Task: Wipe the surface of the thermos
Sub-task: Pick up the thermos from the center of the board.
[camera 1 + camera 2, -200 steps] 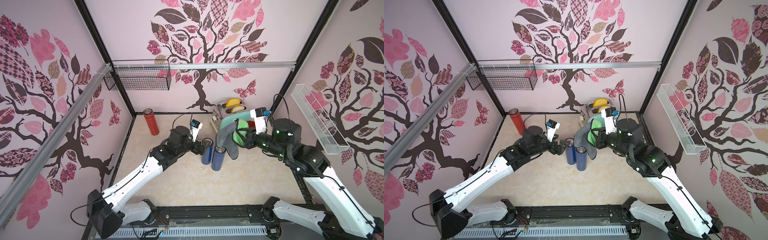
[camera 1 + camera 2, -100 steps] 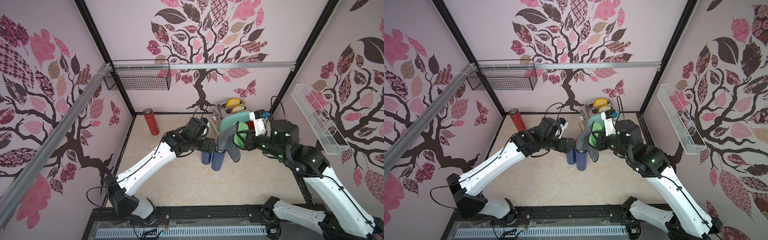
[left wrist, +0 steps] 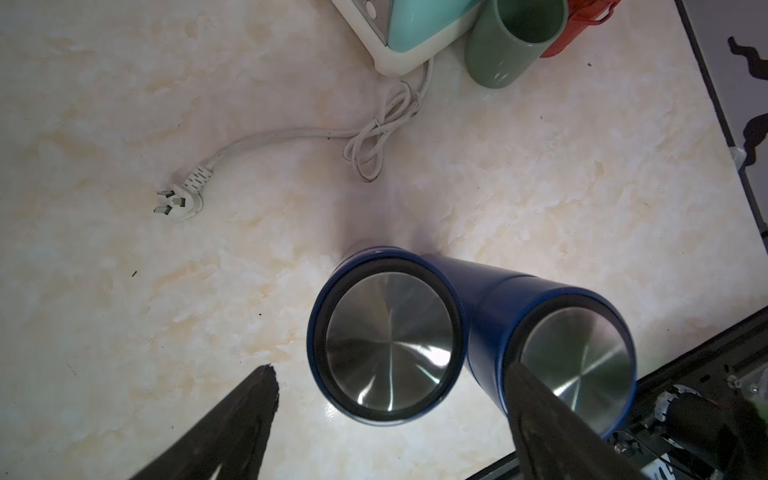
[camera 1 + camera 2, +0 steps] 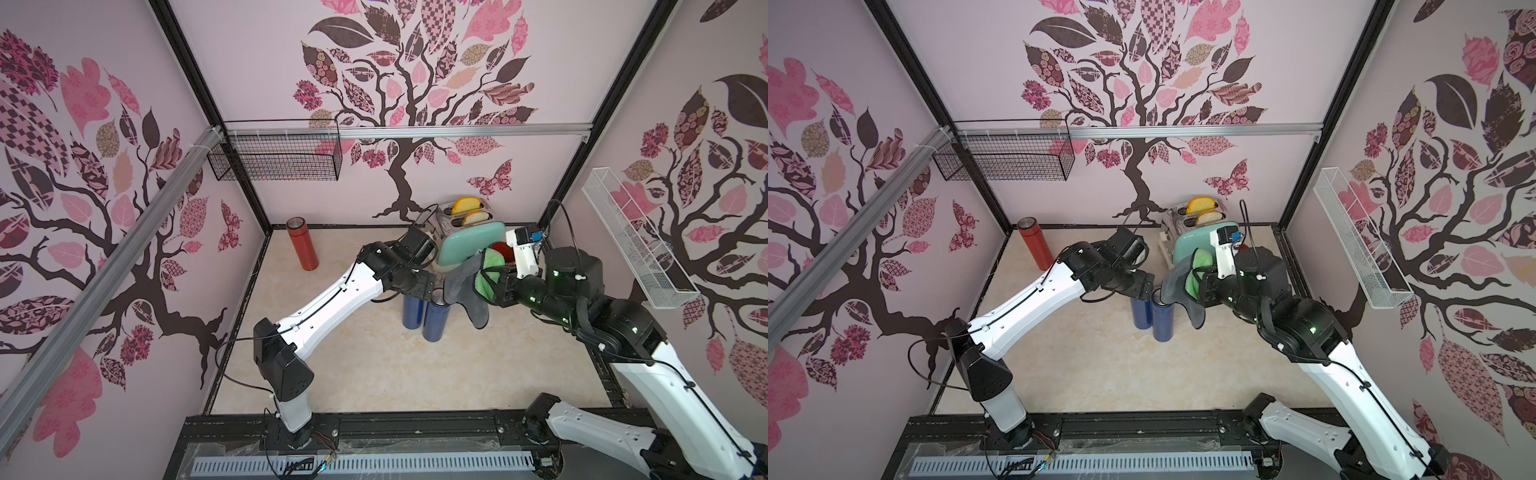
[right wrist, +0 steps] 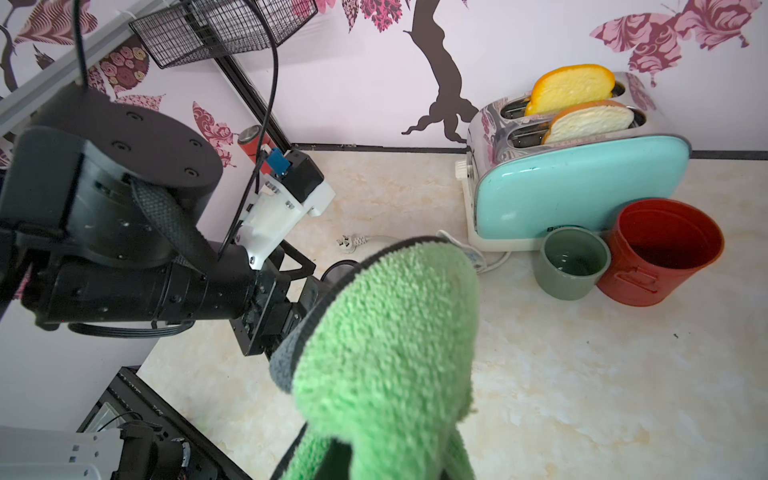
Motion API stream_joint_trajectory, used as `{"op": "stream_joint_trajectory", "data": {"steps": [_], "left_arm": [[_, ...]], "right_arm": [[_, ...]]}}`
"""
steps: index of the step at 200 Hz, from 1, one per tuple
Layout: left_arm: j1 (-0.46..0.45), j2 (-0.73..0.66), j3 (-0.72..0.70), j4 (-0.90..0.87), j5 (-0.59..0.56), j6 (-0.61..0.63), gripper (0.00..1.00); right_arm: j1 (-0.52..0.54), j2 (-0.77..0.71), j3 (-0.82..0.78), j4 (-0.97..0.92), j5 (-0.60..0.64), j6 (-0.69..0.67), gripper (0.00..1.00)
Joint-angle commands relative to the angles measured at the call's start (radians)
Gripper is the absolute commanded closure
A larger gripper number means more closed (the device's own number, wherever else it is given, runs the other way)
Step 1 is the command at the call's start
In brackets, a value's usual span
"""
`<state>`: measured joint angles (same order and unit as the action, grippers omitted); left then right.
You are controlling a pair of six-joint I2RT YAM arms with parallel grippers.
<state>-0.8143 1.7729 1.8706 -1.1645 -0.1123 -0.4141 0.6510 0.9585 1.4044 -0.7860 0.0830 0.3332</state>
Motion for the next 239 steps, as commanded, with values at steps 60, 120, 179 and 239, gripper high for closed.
{"op": "stream_joint_trajectory", "data": {"steps": [60, 120, 179, 239], "left_arm": [[-0.003, 0.107, 0.133, -0.078, -0.055, 0.042, 0.11], [0.001, 0.140, 0.142, -0.096, -0.088, 0.049, 0.10], [0.022, 0.153, 0.117, -0.102, -0.039, 0.069, 0.11], [0.039, 0.199, 0.127, -0.093, 0.002, 0.095, 0.12]], "right_arm": [[-0.007, -0.038, -0.024, -0.015, 0.026, 0.000, 1.00], [-0.007, -0.052, -0.047, -0.014, 0.025, -0.004, 1.00], [-0.007, -0.058, -0.065, -0.007, 0.024, -0.002, 1.00], [-0.007, -0.067, -0.080, -0.006, 0.032, -0.002, 1.00]]}}
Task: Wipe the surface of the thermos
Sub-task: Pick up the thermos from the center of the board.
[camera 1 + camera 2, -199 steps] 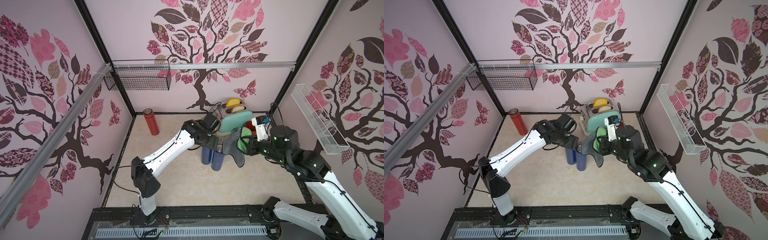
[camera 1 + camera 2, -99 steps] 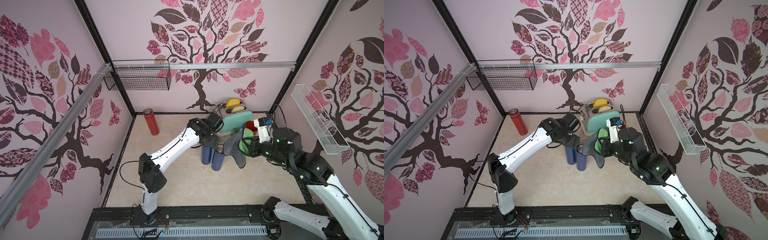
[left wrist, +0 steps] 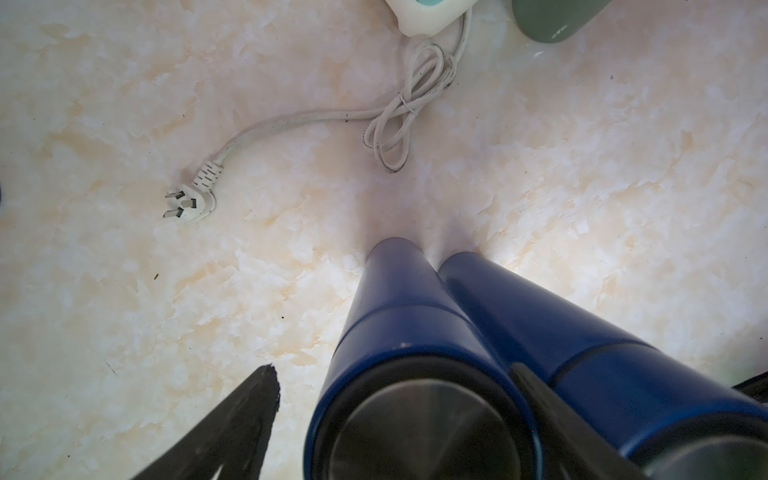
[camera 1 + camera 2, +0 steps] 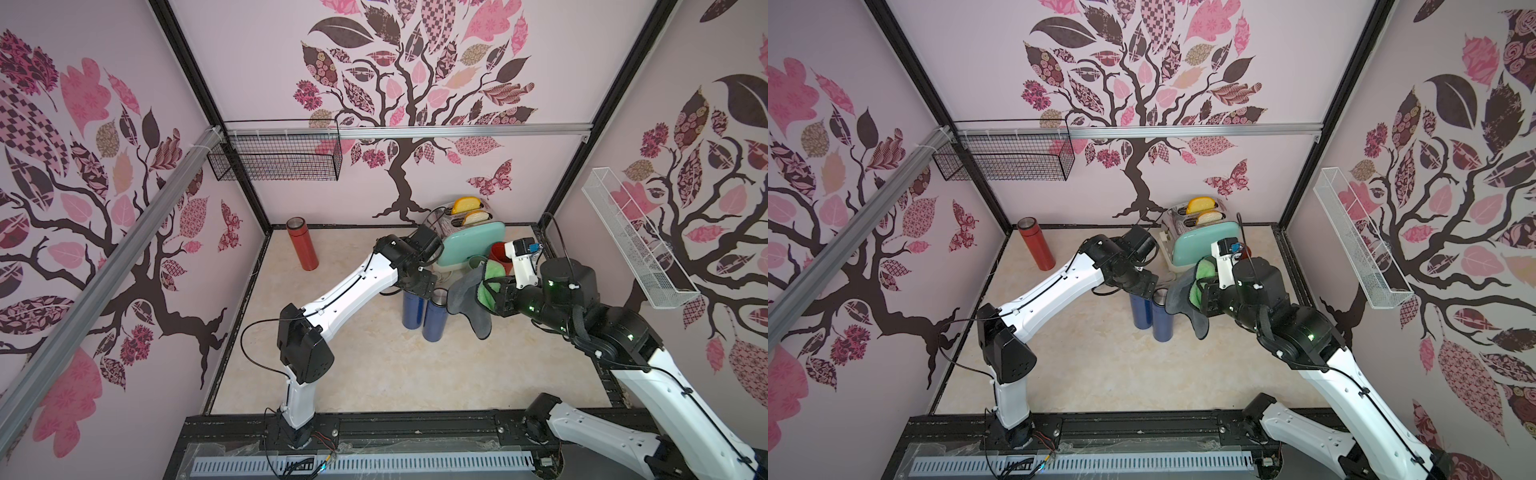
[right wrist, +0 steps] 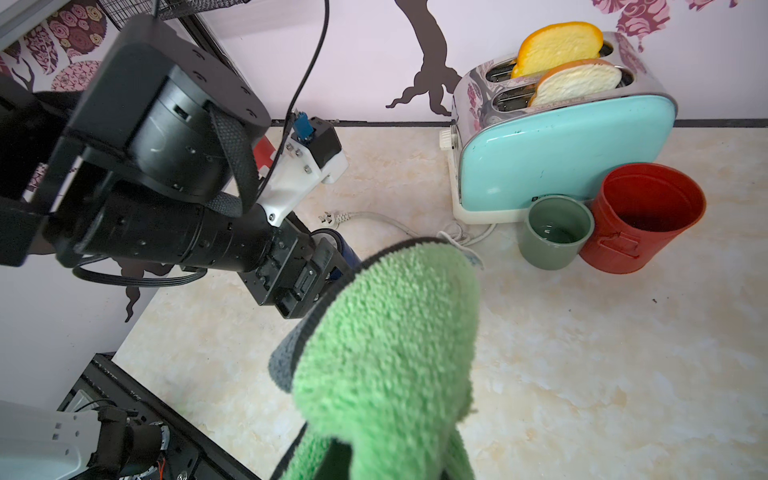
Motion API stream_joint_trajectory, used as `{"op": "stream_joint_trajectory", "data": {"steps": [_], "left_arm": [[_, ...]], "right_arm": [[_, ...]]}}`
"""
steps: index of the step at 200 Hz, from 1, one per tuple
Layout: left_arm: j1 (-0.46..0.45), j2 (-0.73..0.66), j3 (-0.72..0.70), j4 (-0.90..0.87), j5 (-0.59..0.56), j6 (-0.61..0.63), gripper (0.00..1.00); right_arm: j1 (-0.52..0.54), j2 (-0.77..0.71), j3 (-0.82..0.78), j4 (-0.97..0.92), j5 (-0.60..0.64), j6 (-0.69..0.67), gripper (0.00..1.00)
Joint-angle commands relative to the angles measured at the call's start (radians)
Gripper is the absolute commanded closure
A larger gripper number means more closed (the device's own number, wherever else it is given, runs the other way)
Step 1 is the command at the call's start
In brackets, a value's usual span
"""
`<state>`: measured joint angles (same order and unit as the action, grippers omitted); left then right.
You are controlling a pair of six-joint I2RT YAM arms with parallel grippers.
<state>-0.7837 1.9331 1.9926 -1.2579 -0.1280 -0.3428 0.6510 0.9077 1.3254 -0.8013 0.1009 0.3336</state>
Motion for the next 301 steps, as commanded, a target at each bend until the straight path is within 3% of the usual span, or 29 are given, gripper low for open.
{"op": "stream_joint_trajectory", "data": {"steps": [1, 100, 135, 205, 218, 234, 264, 301], "left_arm": [[0.010, 0.041, 0.007, 0.000, 0.018, 0.024, 0.12], [0.017, 0.127, 0.069, -0.049, 0.023, 0.066, 0.17], [0.017, 0.114, 0.038, -0.075, 0.030, 0.075, 0.26], [0.017, 0.073, -0.031, -0.098, 0.013, 0.083, 0.28], [0.016, 0.077, -0.032, -0.098, 0.019, 0.085, 0.34], [0.017, 0.082, -0.027, -0.102, 0.030, 0.088, 0.51], [0.017, 0.089, -0.019, -0.123, 0.053, 0.090, 1.00], [0.017, 0.060, -0.030, -0.166, 0.009, 0.069, 1.00]], "right_arm": [[-0.008, -0.015, -0.002, 0.009, 0.014, -0.002, 1.00], [-0.009, -0.024, -0.014, 0.008, 0.020, -0.008, 1.00], [-0.009, -0.020, -0.021, 0.016, 0.014, -0.004, 1.00], [-0.009, -0.010, -0.031, 0.036, -0.008, 0.005, 1.00], [-0.009, -0.013, -0.030, 0.034, -0.007, 0.005, 1.00], [-0.009, -0.014, -0.028, 0.032, -0.004, 0.006, 1.00], [-0.009, -0.014, -0.028, 0.031, -0.005, 0.008, 1.00], [-0.008, -0.010, -0.028, 0.041, -0.027, 0.018, 1.00]]}}
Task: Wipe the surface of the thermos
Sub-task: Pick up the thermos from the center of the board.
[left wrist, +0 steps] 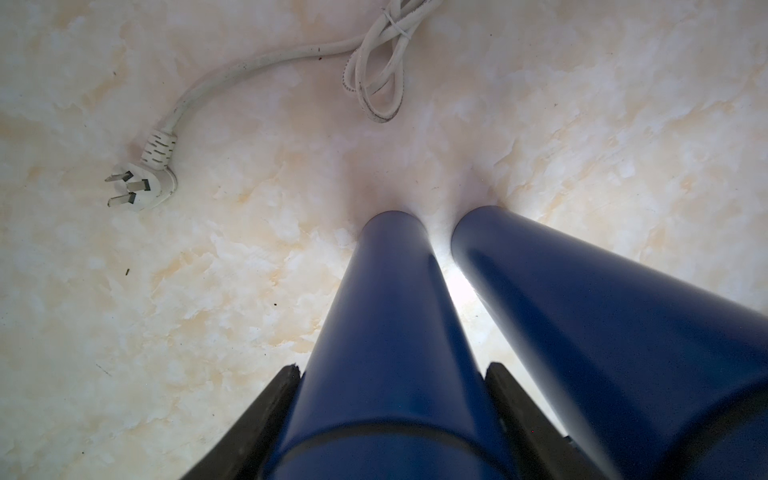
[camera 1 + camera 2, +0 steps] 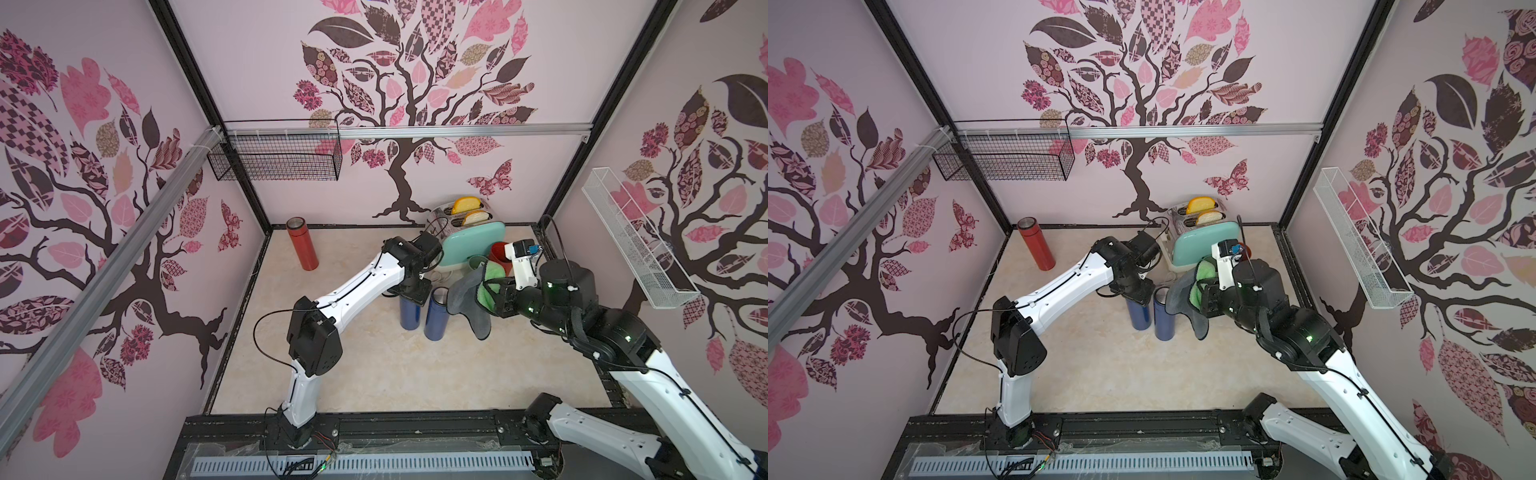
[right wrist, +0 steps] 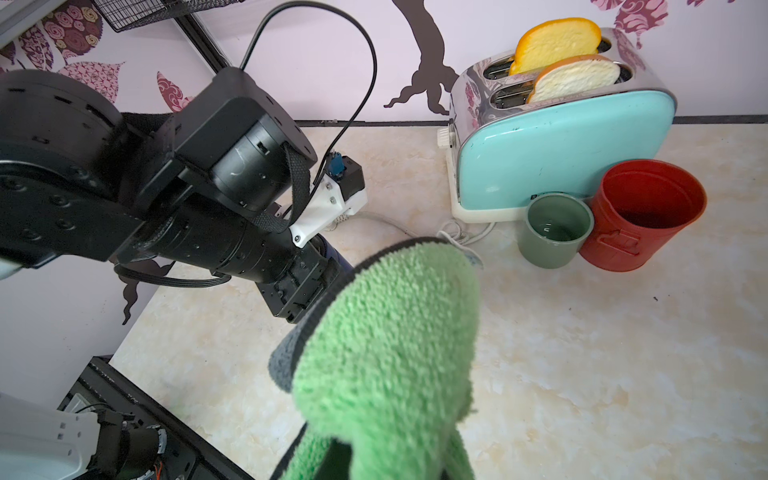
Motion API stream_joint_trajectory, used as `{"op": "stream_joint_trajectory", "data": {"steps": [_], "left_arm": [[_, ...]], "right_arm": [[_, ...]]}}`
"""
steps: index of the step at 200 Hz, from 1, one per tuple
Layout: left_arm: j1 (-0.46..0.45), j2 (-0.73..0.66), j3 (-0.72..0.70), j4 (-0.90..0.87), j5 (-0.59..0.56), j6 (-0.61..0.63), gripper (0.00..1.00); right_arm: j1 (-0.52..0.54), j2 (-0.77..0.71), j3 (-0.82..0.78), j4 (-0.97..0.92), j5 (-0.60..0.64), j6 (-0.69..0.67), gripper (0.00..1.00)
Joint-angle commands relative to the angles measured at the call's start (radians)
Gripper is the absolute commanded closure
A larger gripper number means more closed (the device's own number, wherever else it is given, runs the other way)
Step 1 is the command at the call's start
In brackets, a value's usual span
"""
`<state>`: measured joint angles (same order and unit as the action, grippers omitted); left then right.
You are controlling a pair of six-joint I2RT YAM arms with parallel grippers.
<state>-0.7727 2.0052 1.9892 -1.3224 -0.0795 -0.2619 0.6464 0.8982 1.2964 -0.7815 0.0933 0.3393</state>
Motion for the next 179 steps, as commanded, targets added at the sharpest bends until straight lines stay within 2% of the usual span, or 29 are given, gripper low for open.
{"op": "stream_joint_trajectory", "data": {"steps": [1, 20, 76, 108, 145, 179], "left_arm": [[0.006, -0.016, -0.028, -0.101, -0.043, -0.014, 1.00], [0.005, -0.073, -0.041, -0.095, -0.077, -0.031, 1.00], [0.013, -0.372, -0.294, 0.058, -0.024, -0.030, 1.00], [0.012, -0.568, -0.418, 0.163, -0.015, -0.024, 1.00], [0.013, -0.784, -0.557, 0.336, 0.015, -0.024, 1.00], [0.013, -0.911, -0.630, 0.457, 0.059, -0.013, 1.00]], "right_arm": [[-0.004, 0.000, 0.001, 0.021, -0.020, 0.012, 1.00], [-0.004, 0.000, 0.008, 0.025, -0.035, 0.017, 1.00], [-0.005, -0.002, 0.026, 0.073, -0.141, 0.033, 1.00], [-0.004, -0.005, -0.007, 0.185, -0.309, 0.079, 1.00], [-0.002, -0.001, -0.119, 0.397, -0.530, 0.214, 1.00], [0.034, 0.012, -0.167, 0.526, -0.602, 0.282, 1.00]]}}
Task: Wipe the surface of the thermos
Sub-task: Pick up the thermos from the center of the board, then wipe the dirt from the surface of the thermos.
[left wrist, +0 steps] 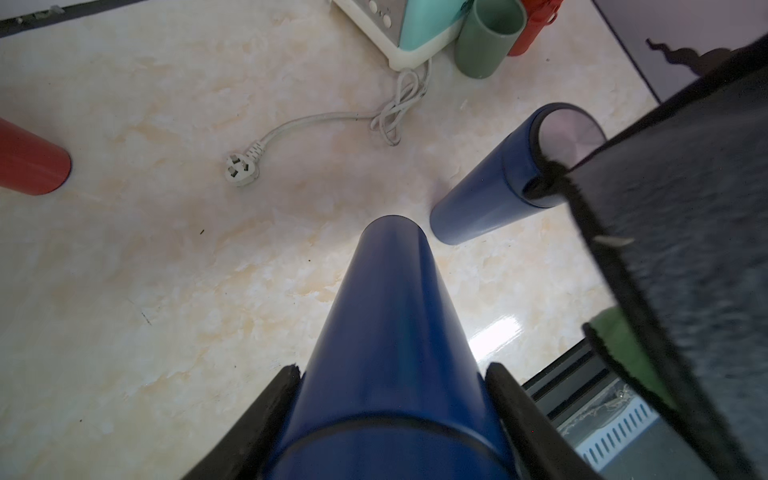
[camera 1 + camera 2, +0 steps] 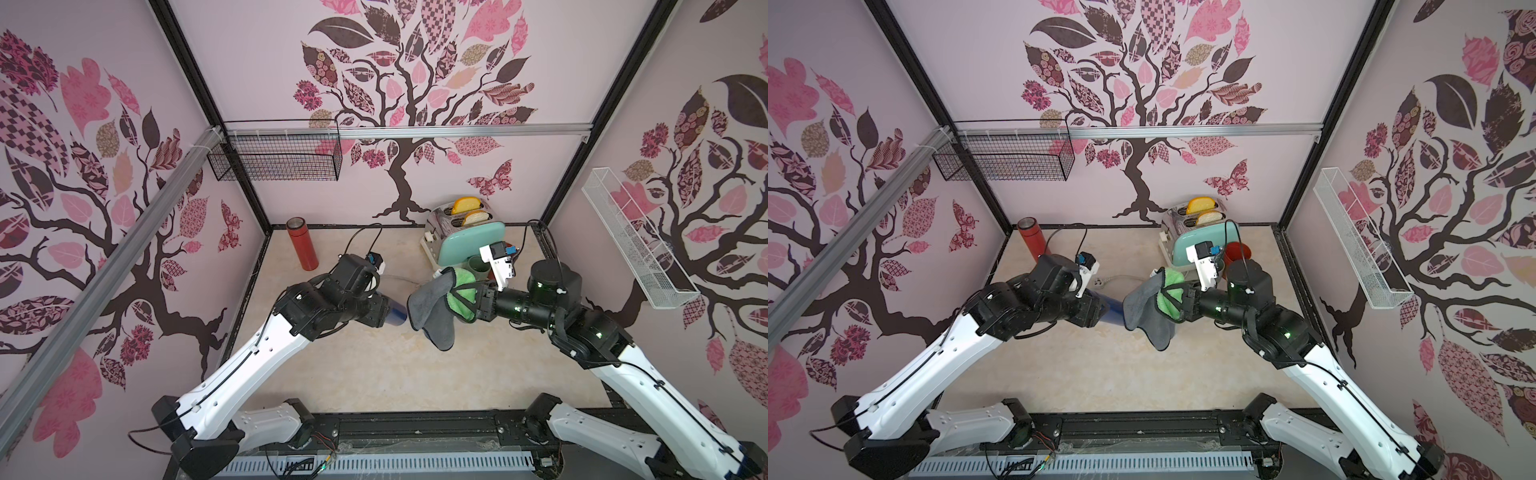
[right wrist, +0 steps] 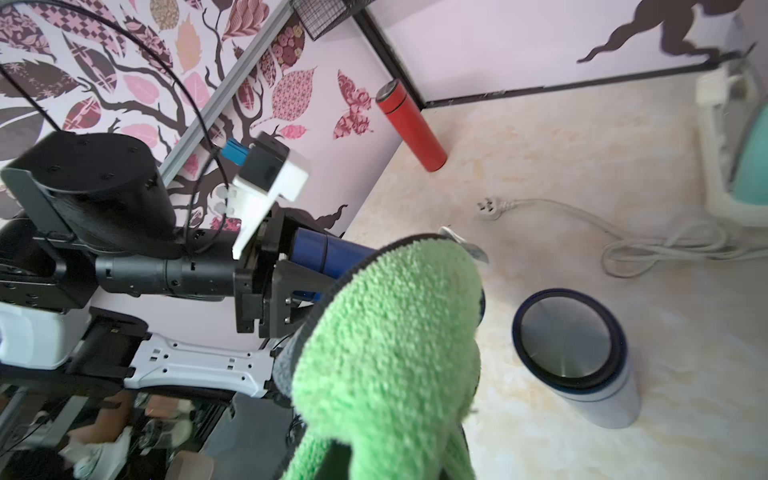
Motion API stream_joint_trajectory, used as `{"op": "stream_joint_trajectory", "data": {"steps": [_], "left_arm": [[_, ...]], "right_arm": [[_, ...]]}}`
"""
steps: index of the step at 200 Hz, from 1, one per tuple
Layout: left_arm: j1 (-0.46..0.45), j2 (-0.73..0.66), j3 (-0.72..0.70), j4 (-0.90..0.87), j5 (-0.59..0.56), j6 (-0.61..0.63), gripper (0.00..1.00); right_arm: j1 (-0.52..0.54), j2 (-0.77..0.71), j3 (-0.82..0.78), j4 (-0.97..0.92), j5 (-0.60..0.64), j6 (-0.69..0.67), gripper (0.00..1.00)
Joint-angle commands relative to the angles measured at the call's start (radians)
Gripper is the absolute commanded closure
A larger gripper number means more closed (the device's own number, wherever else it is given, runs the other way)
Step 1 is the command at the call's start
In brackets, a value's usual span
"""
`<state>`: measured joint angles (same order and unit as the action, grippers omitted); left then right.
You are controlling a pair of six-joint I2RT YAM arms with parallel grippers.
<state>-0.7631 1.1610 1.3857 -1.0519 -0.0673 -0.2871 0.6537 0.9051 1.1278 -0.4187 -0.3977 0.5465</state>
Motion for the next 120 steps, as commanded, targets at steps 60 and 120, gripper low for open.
{"op": "stream_joint_trajectory", "data": {"steps": [60, 120], "left_arm": [[-0.004, -0.192, -0.119, 0.328, 0.166, 0.034, 1.00], [-0.107, -0.402, -0.296, 0.529, 0.076, 0.114, 1.00]], "right_arm": [[0.255, 0.161, 0.110, 0.199, 0.010, 0.035, 1.00], [0.247, 0.258, 0.195, 0.071, 0.143, -0.020, 1.00]]}}
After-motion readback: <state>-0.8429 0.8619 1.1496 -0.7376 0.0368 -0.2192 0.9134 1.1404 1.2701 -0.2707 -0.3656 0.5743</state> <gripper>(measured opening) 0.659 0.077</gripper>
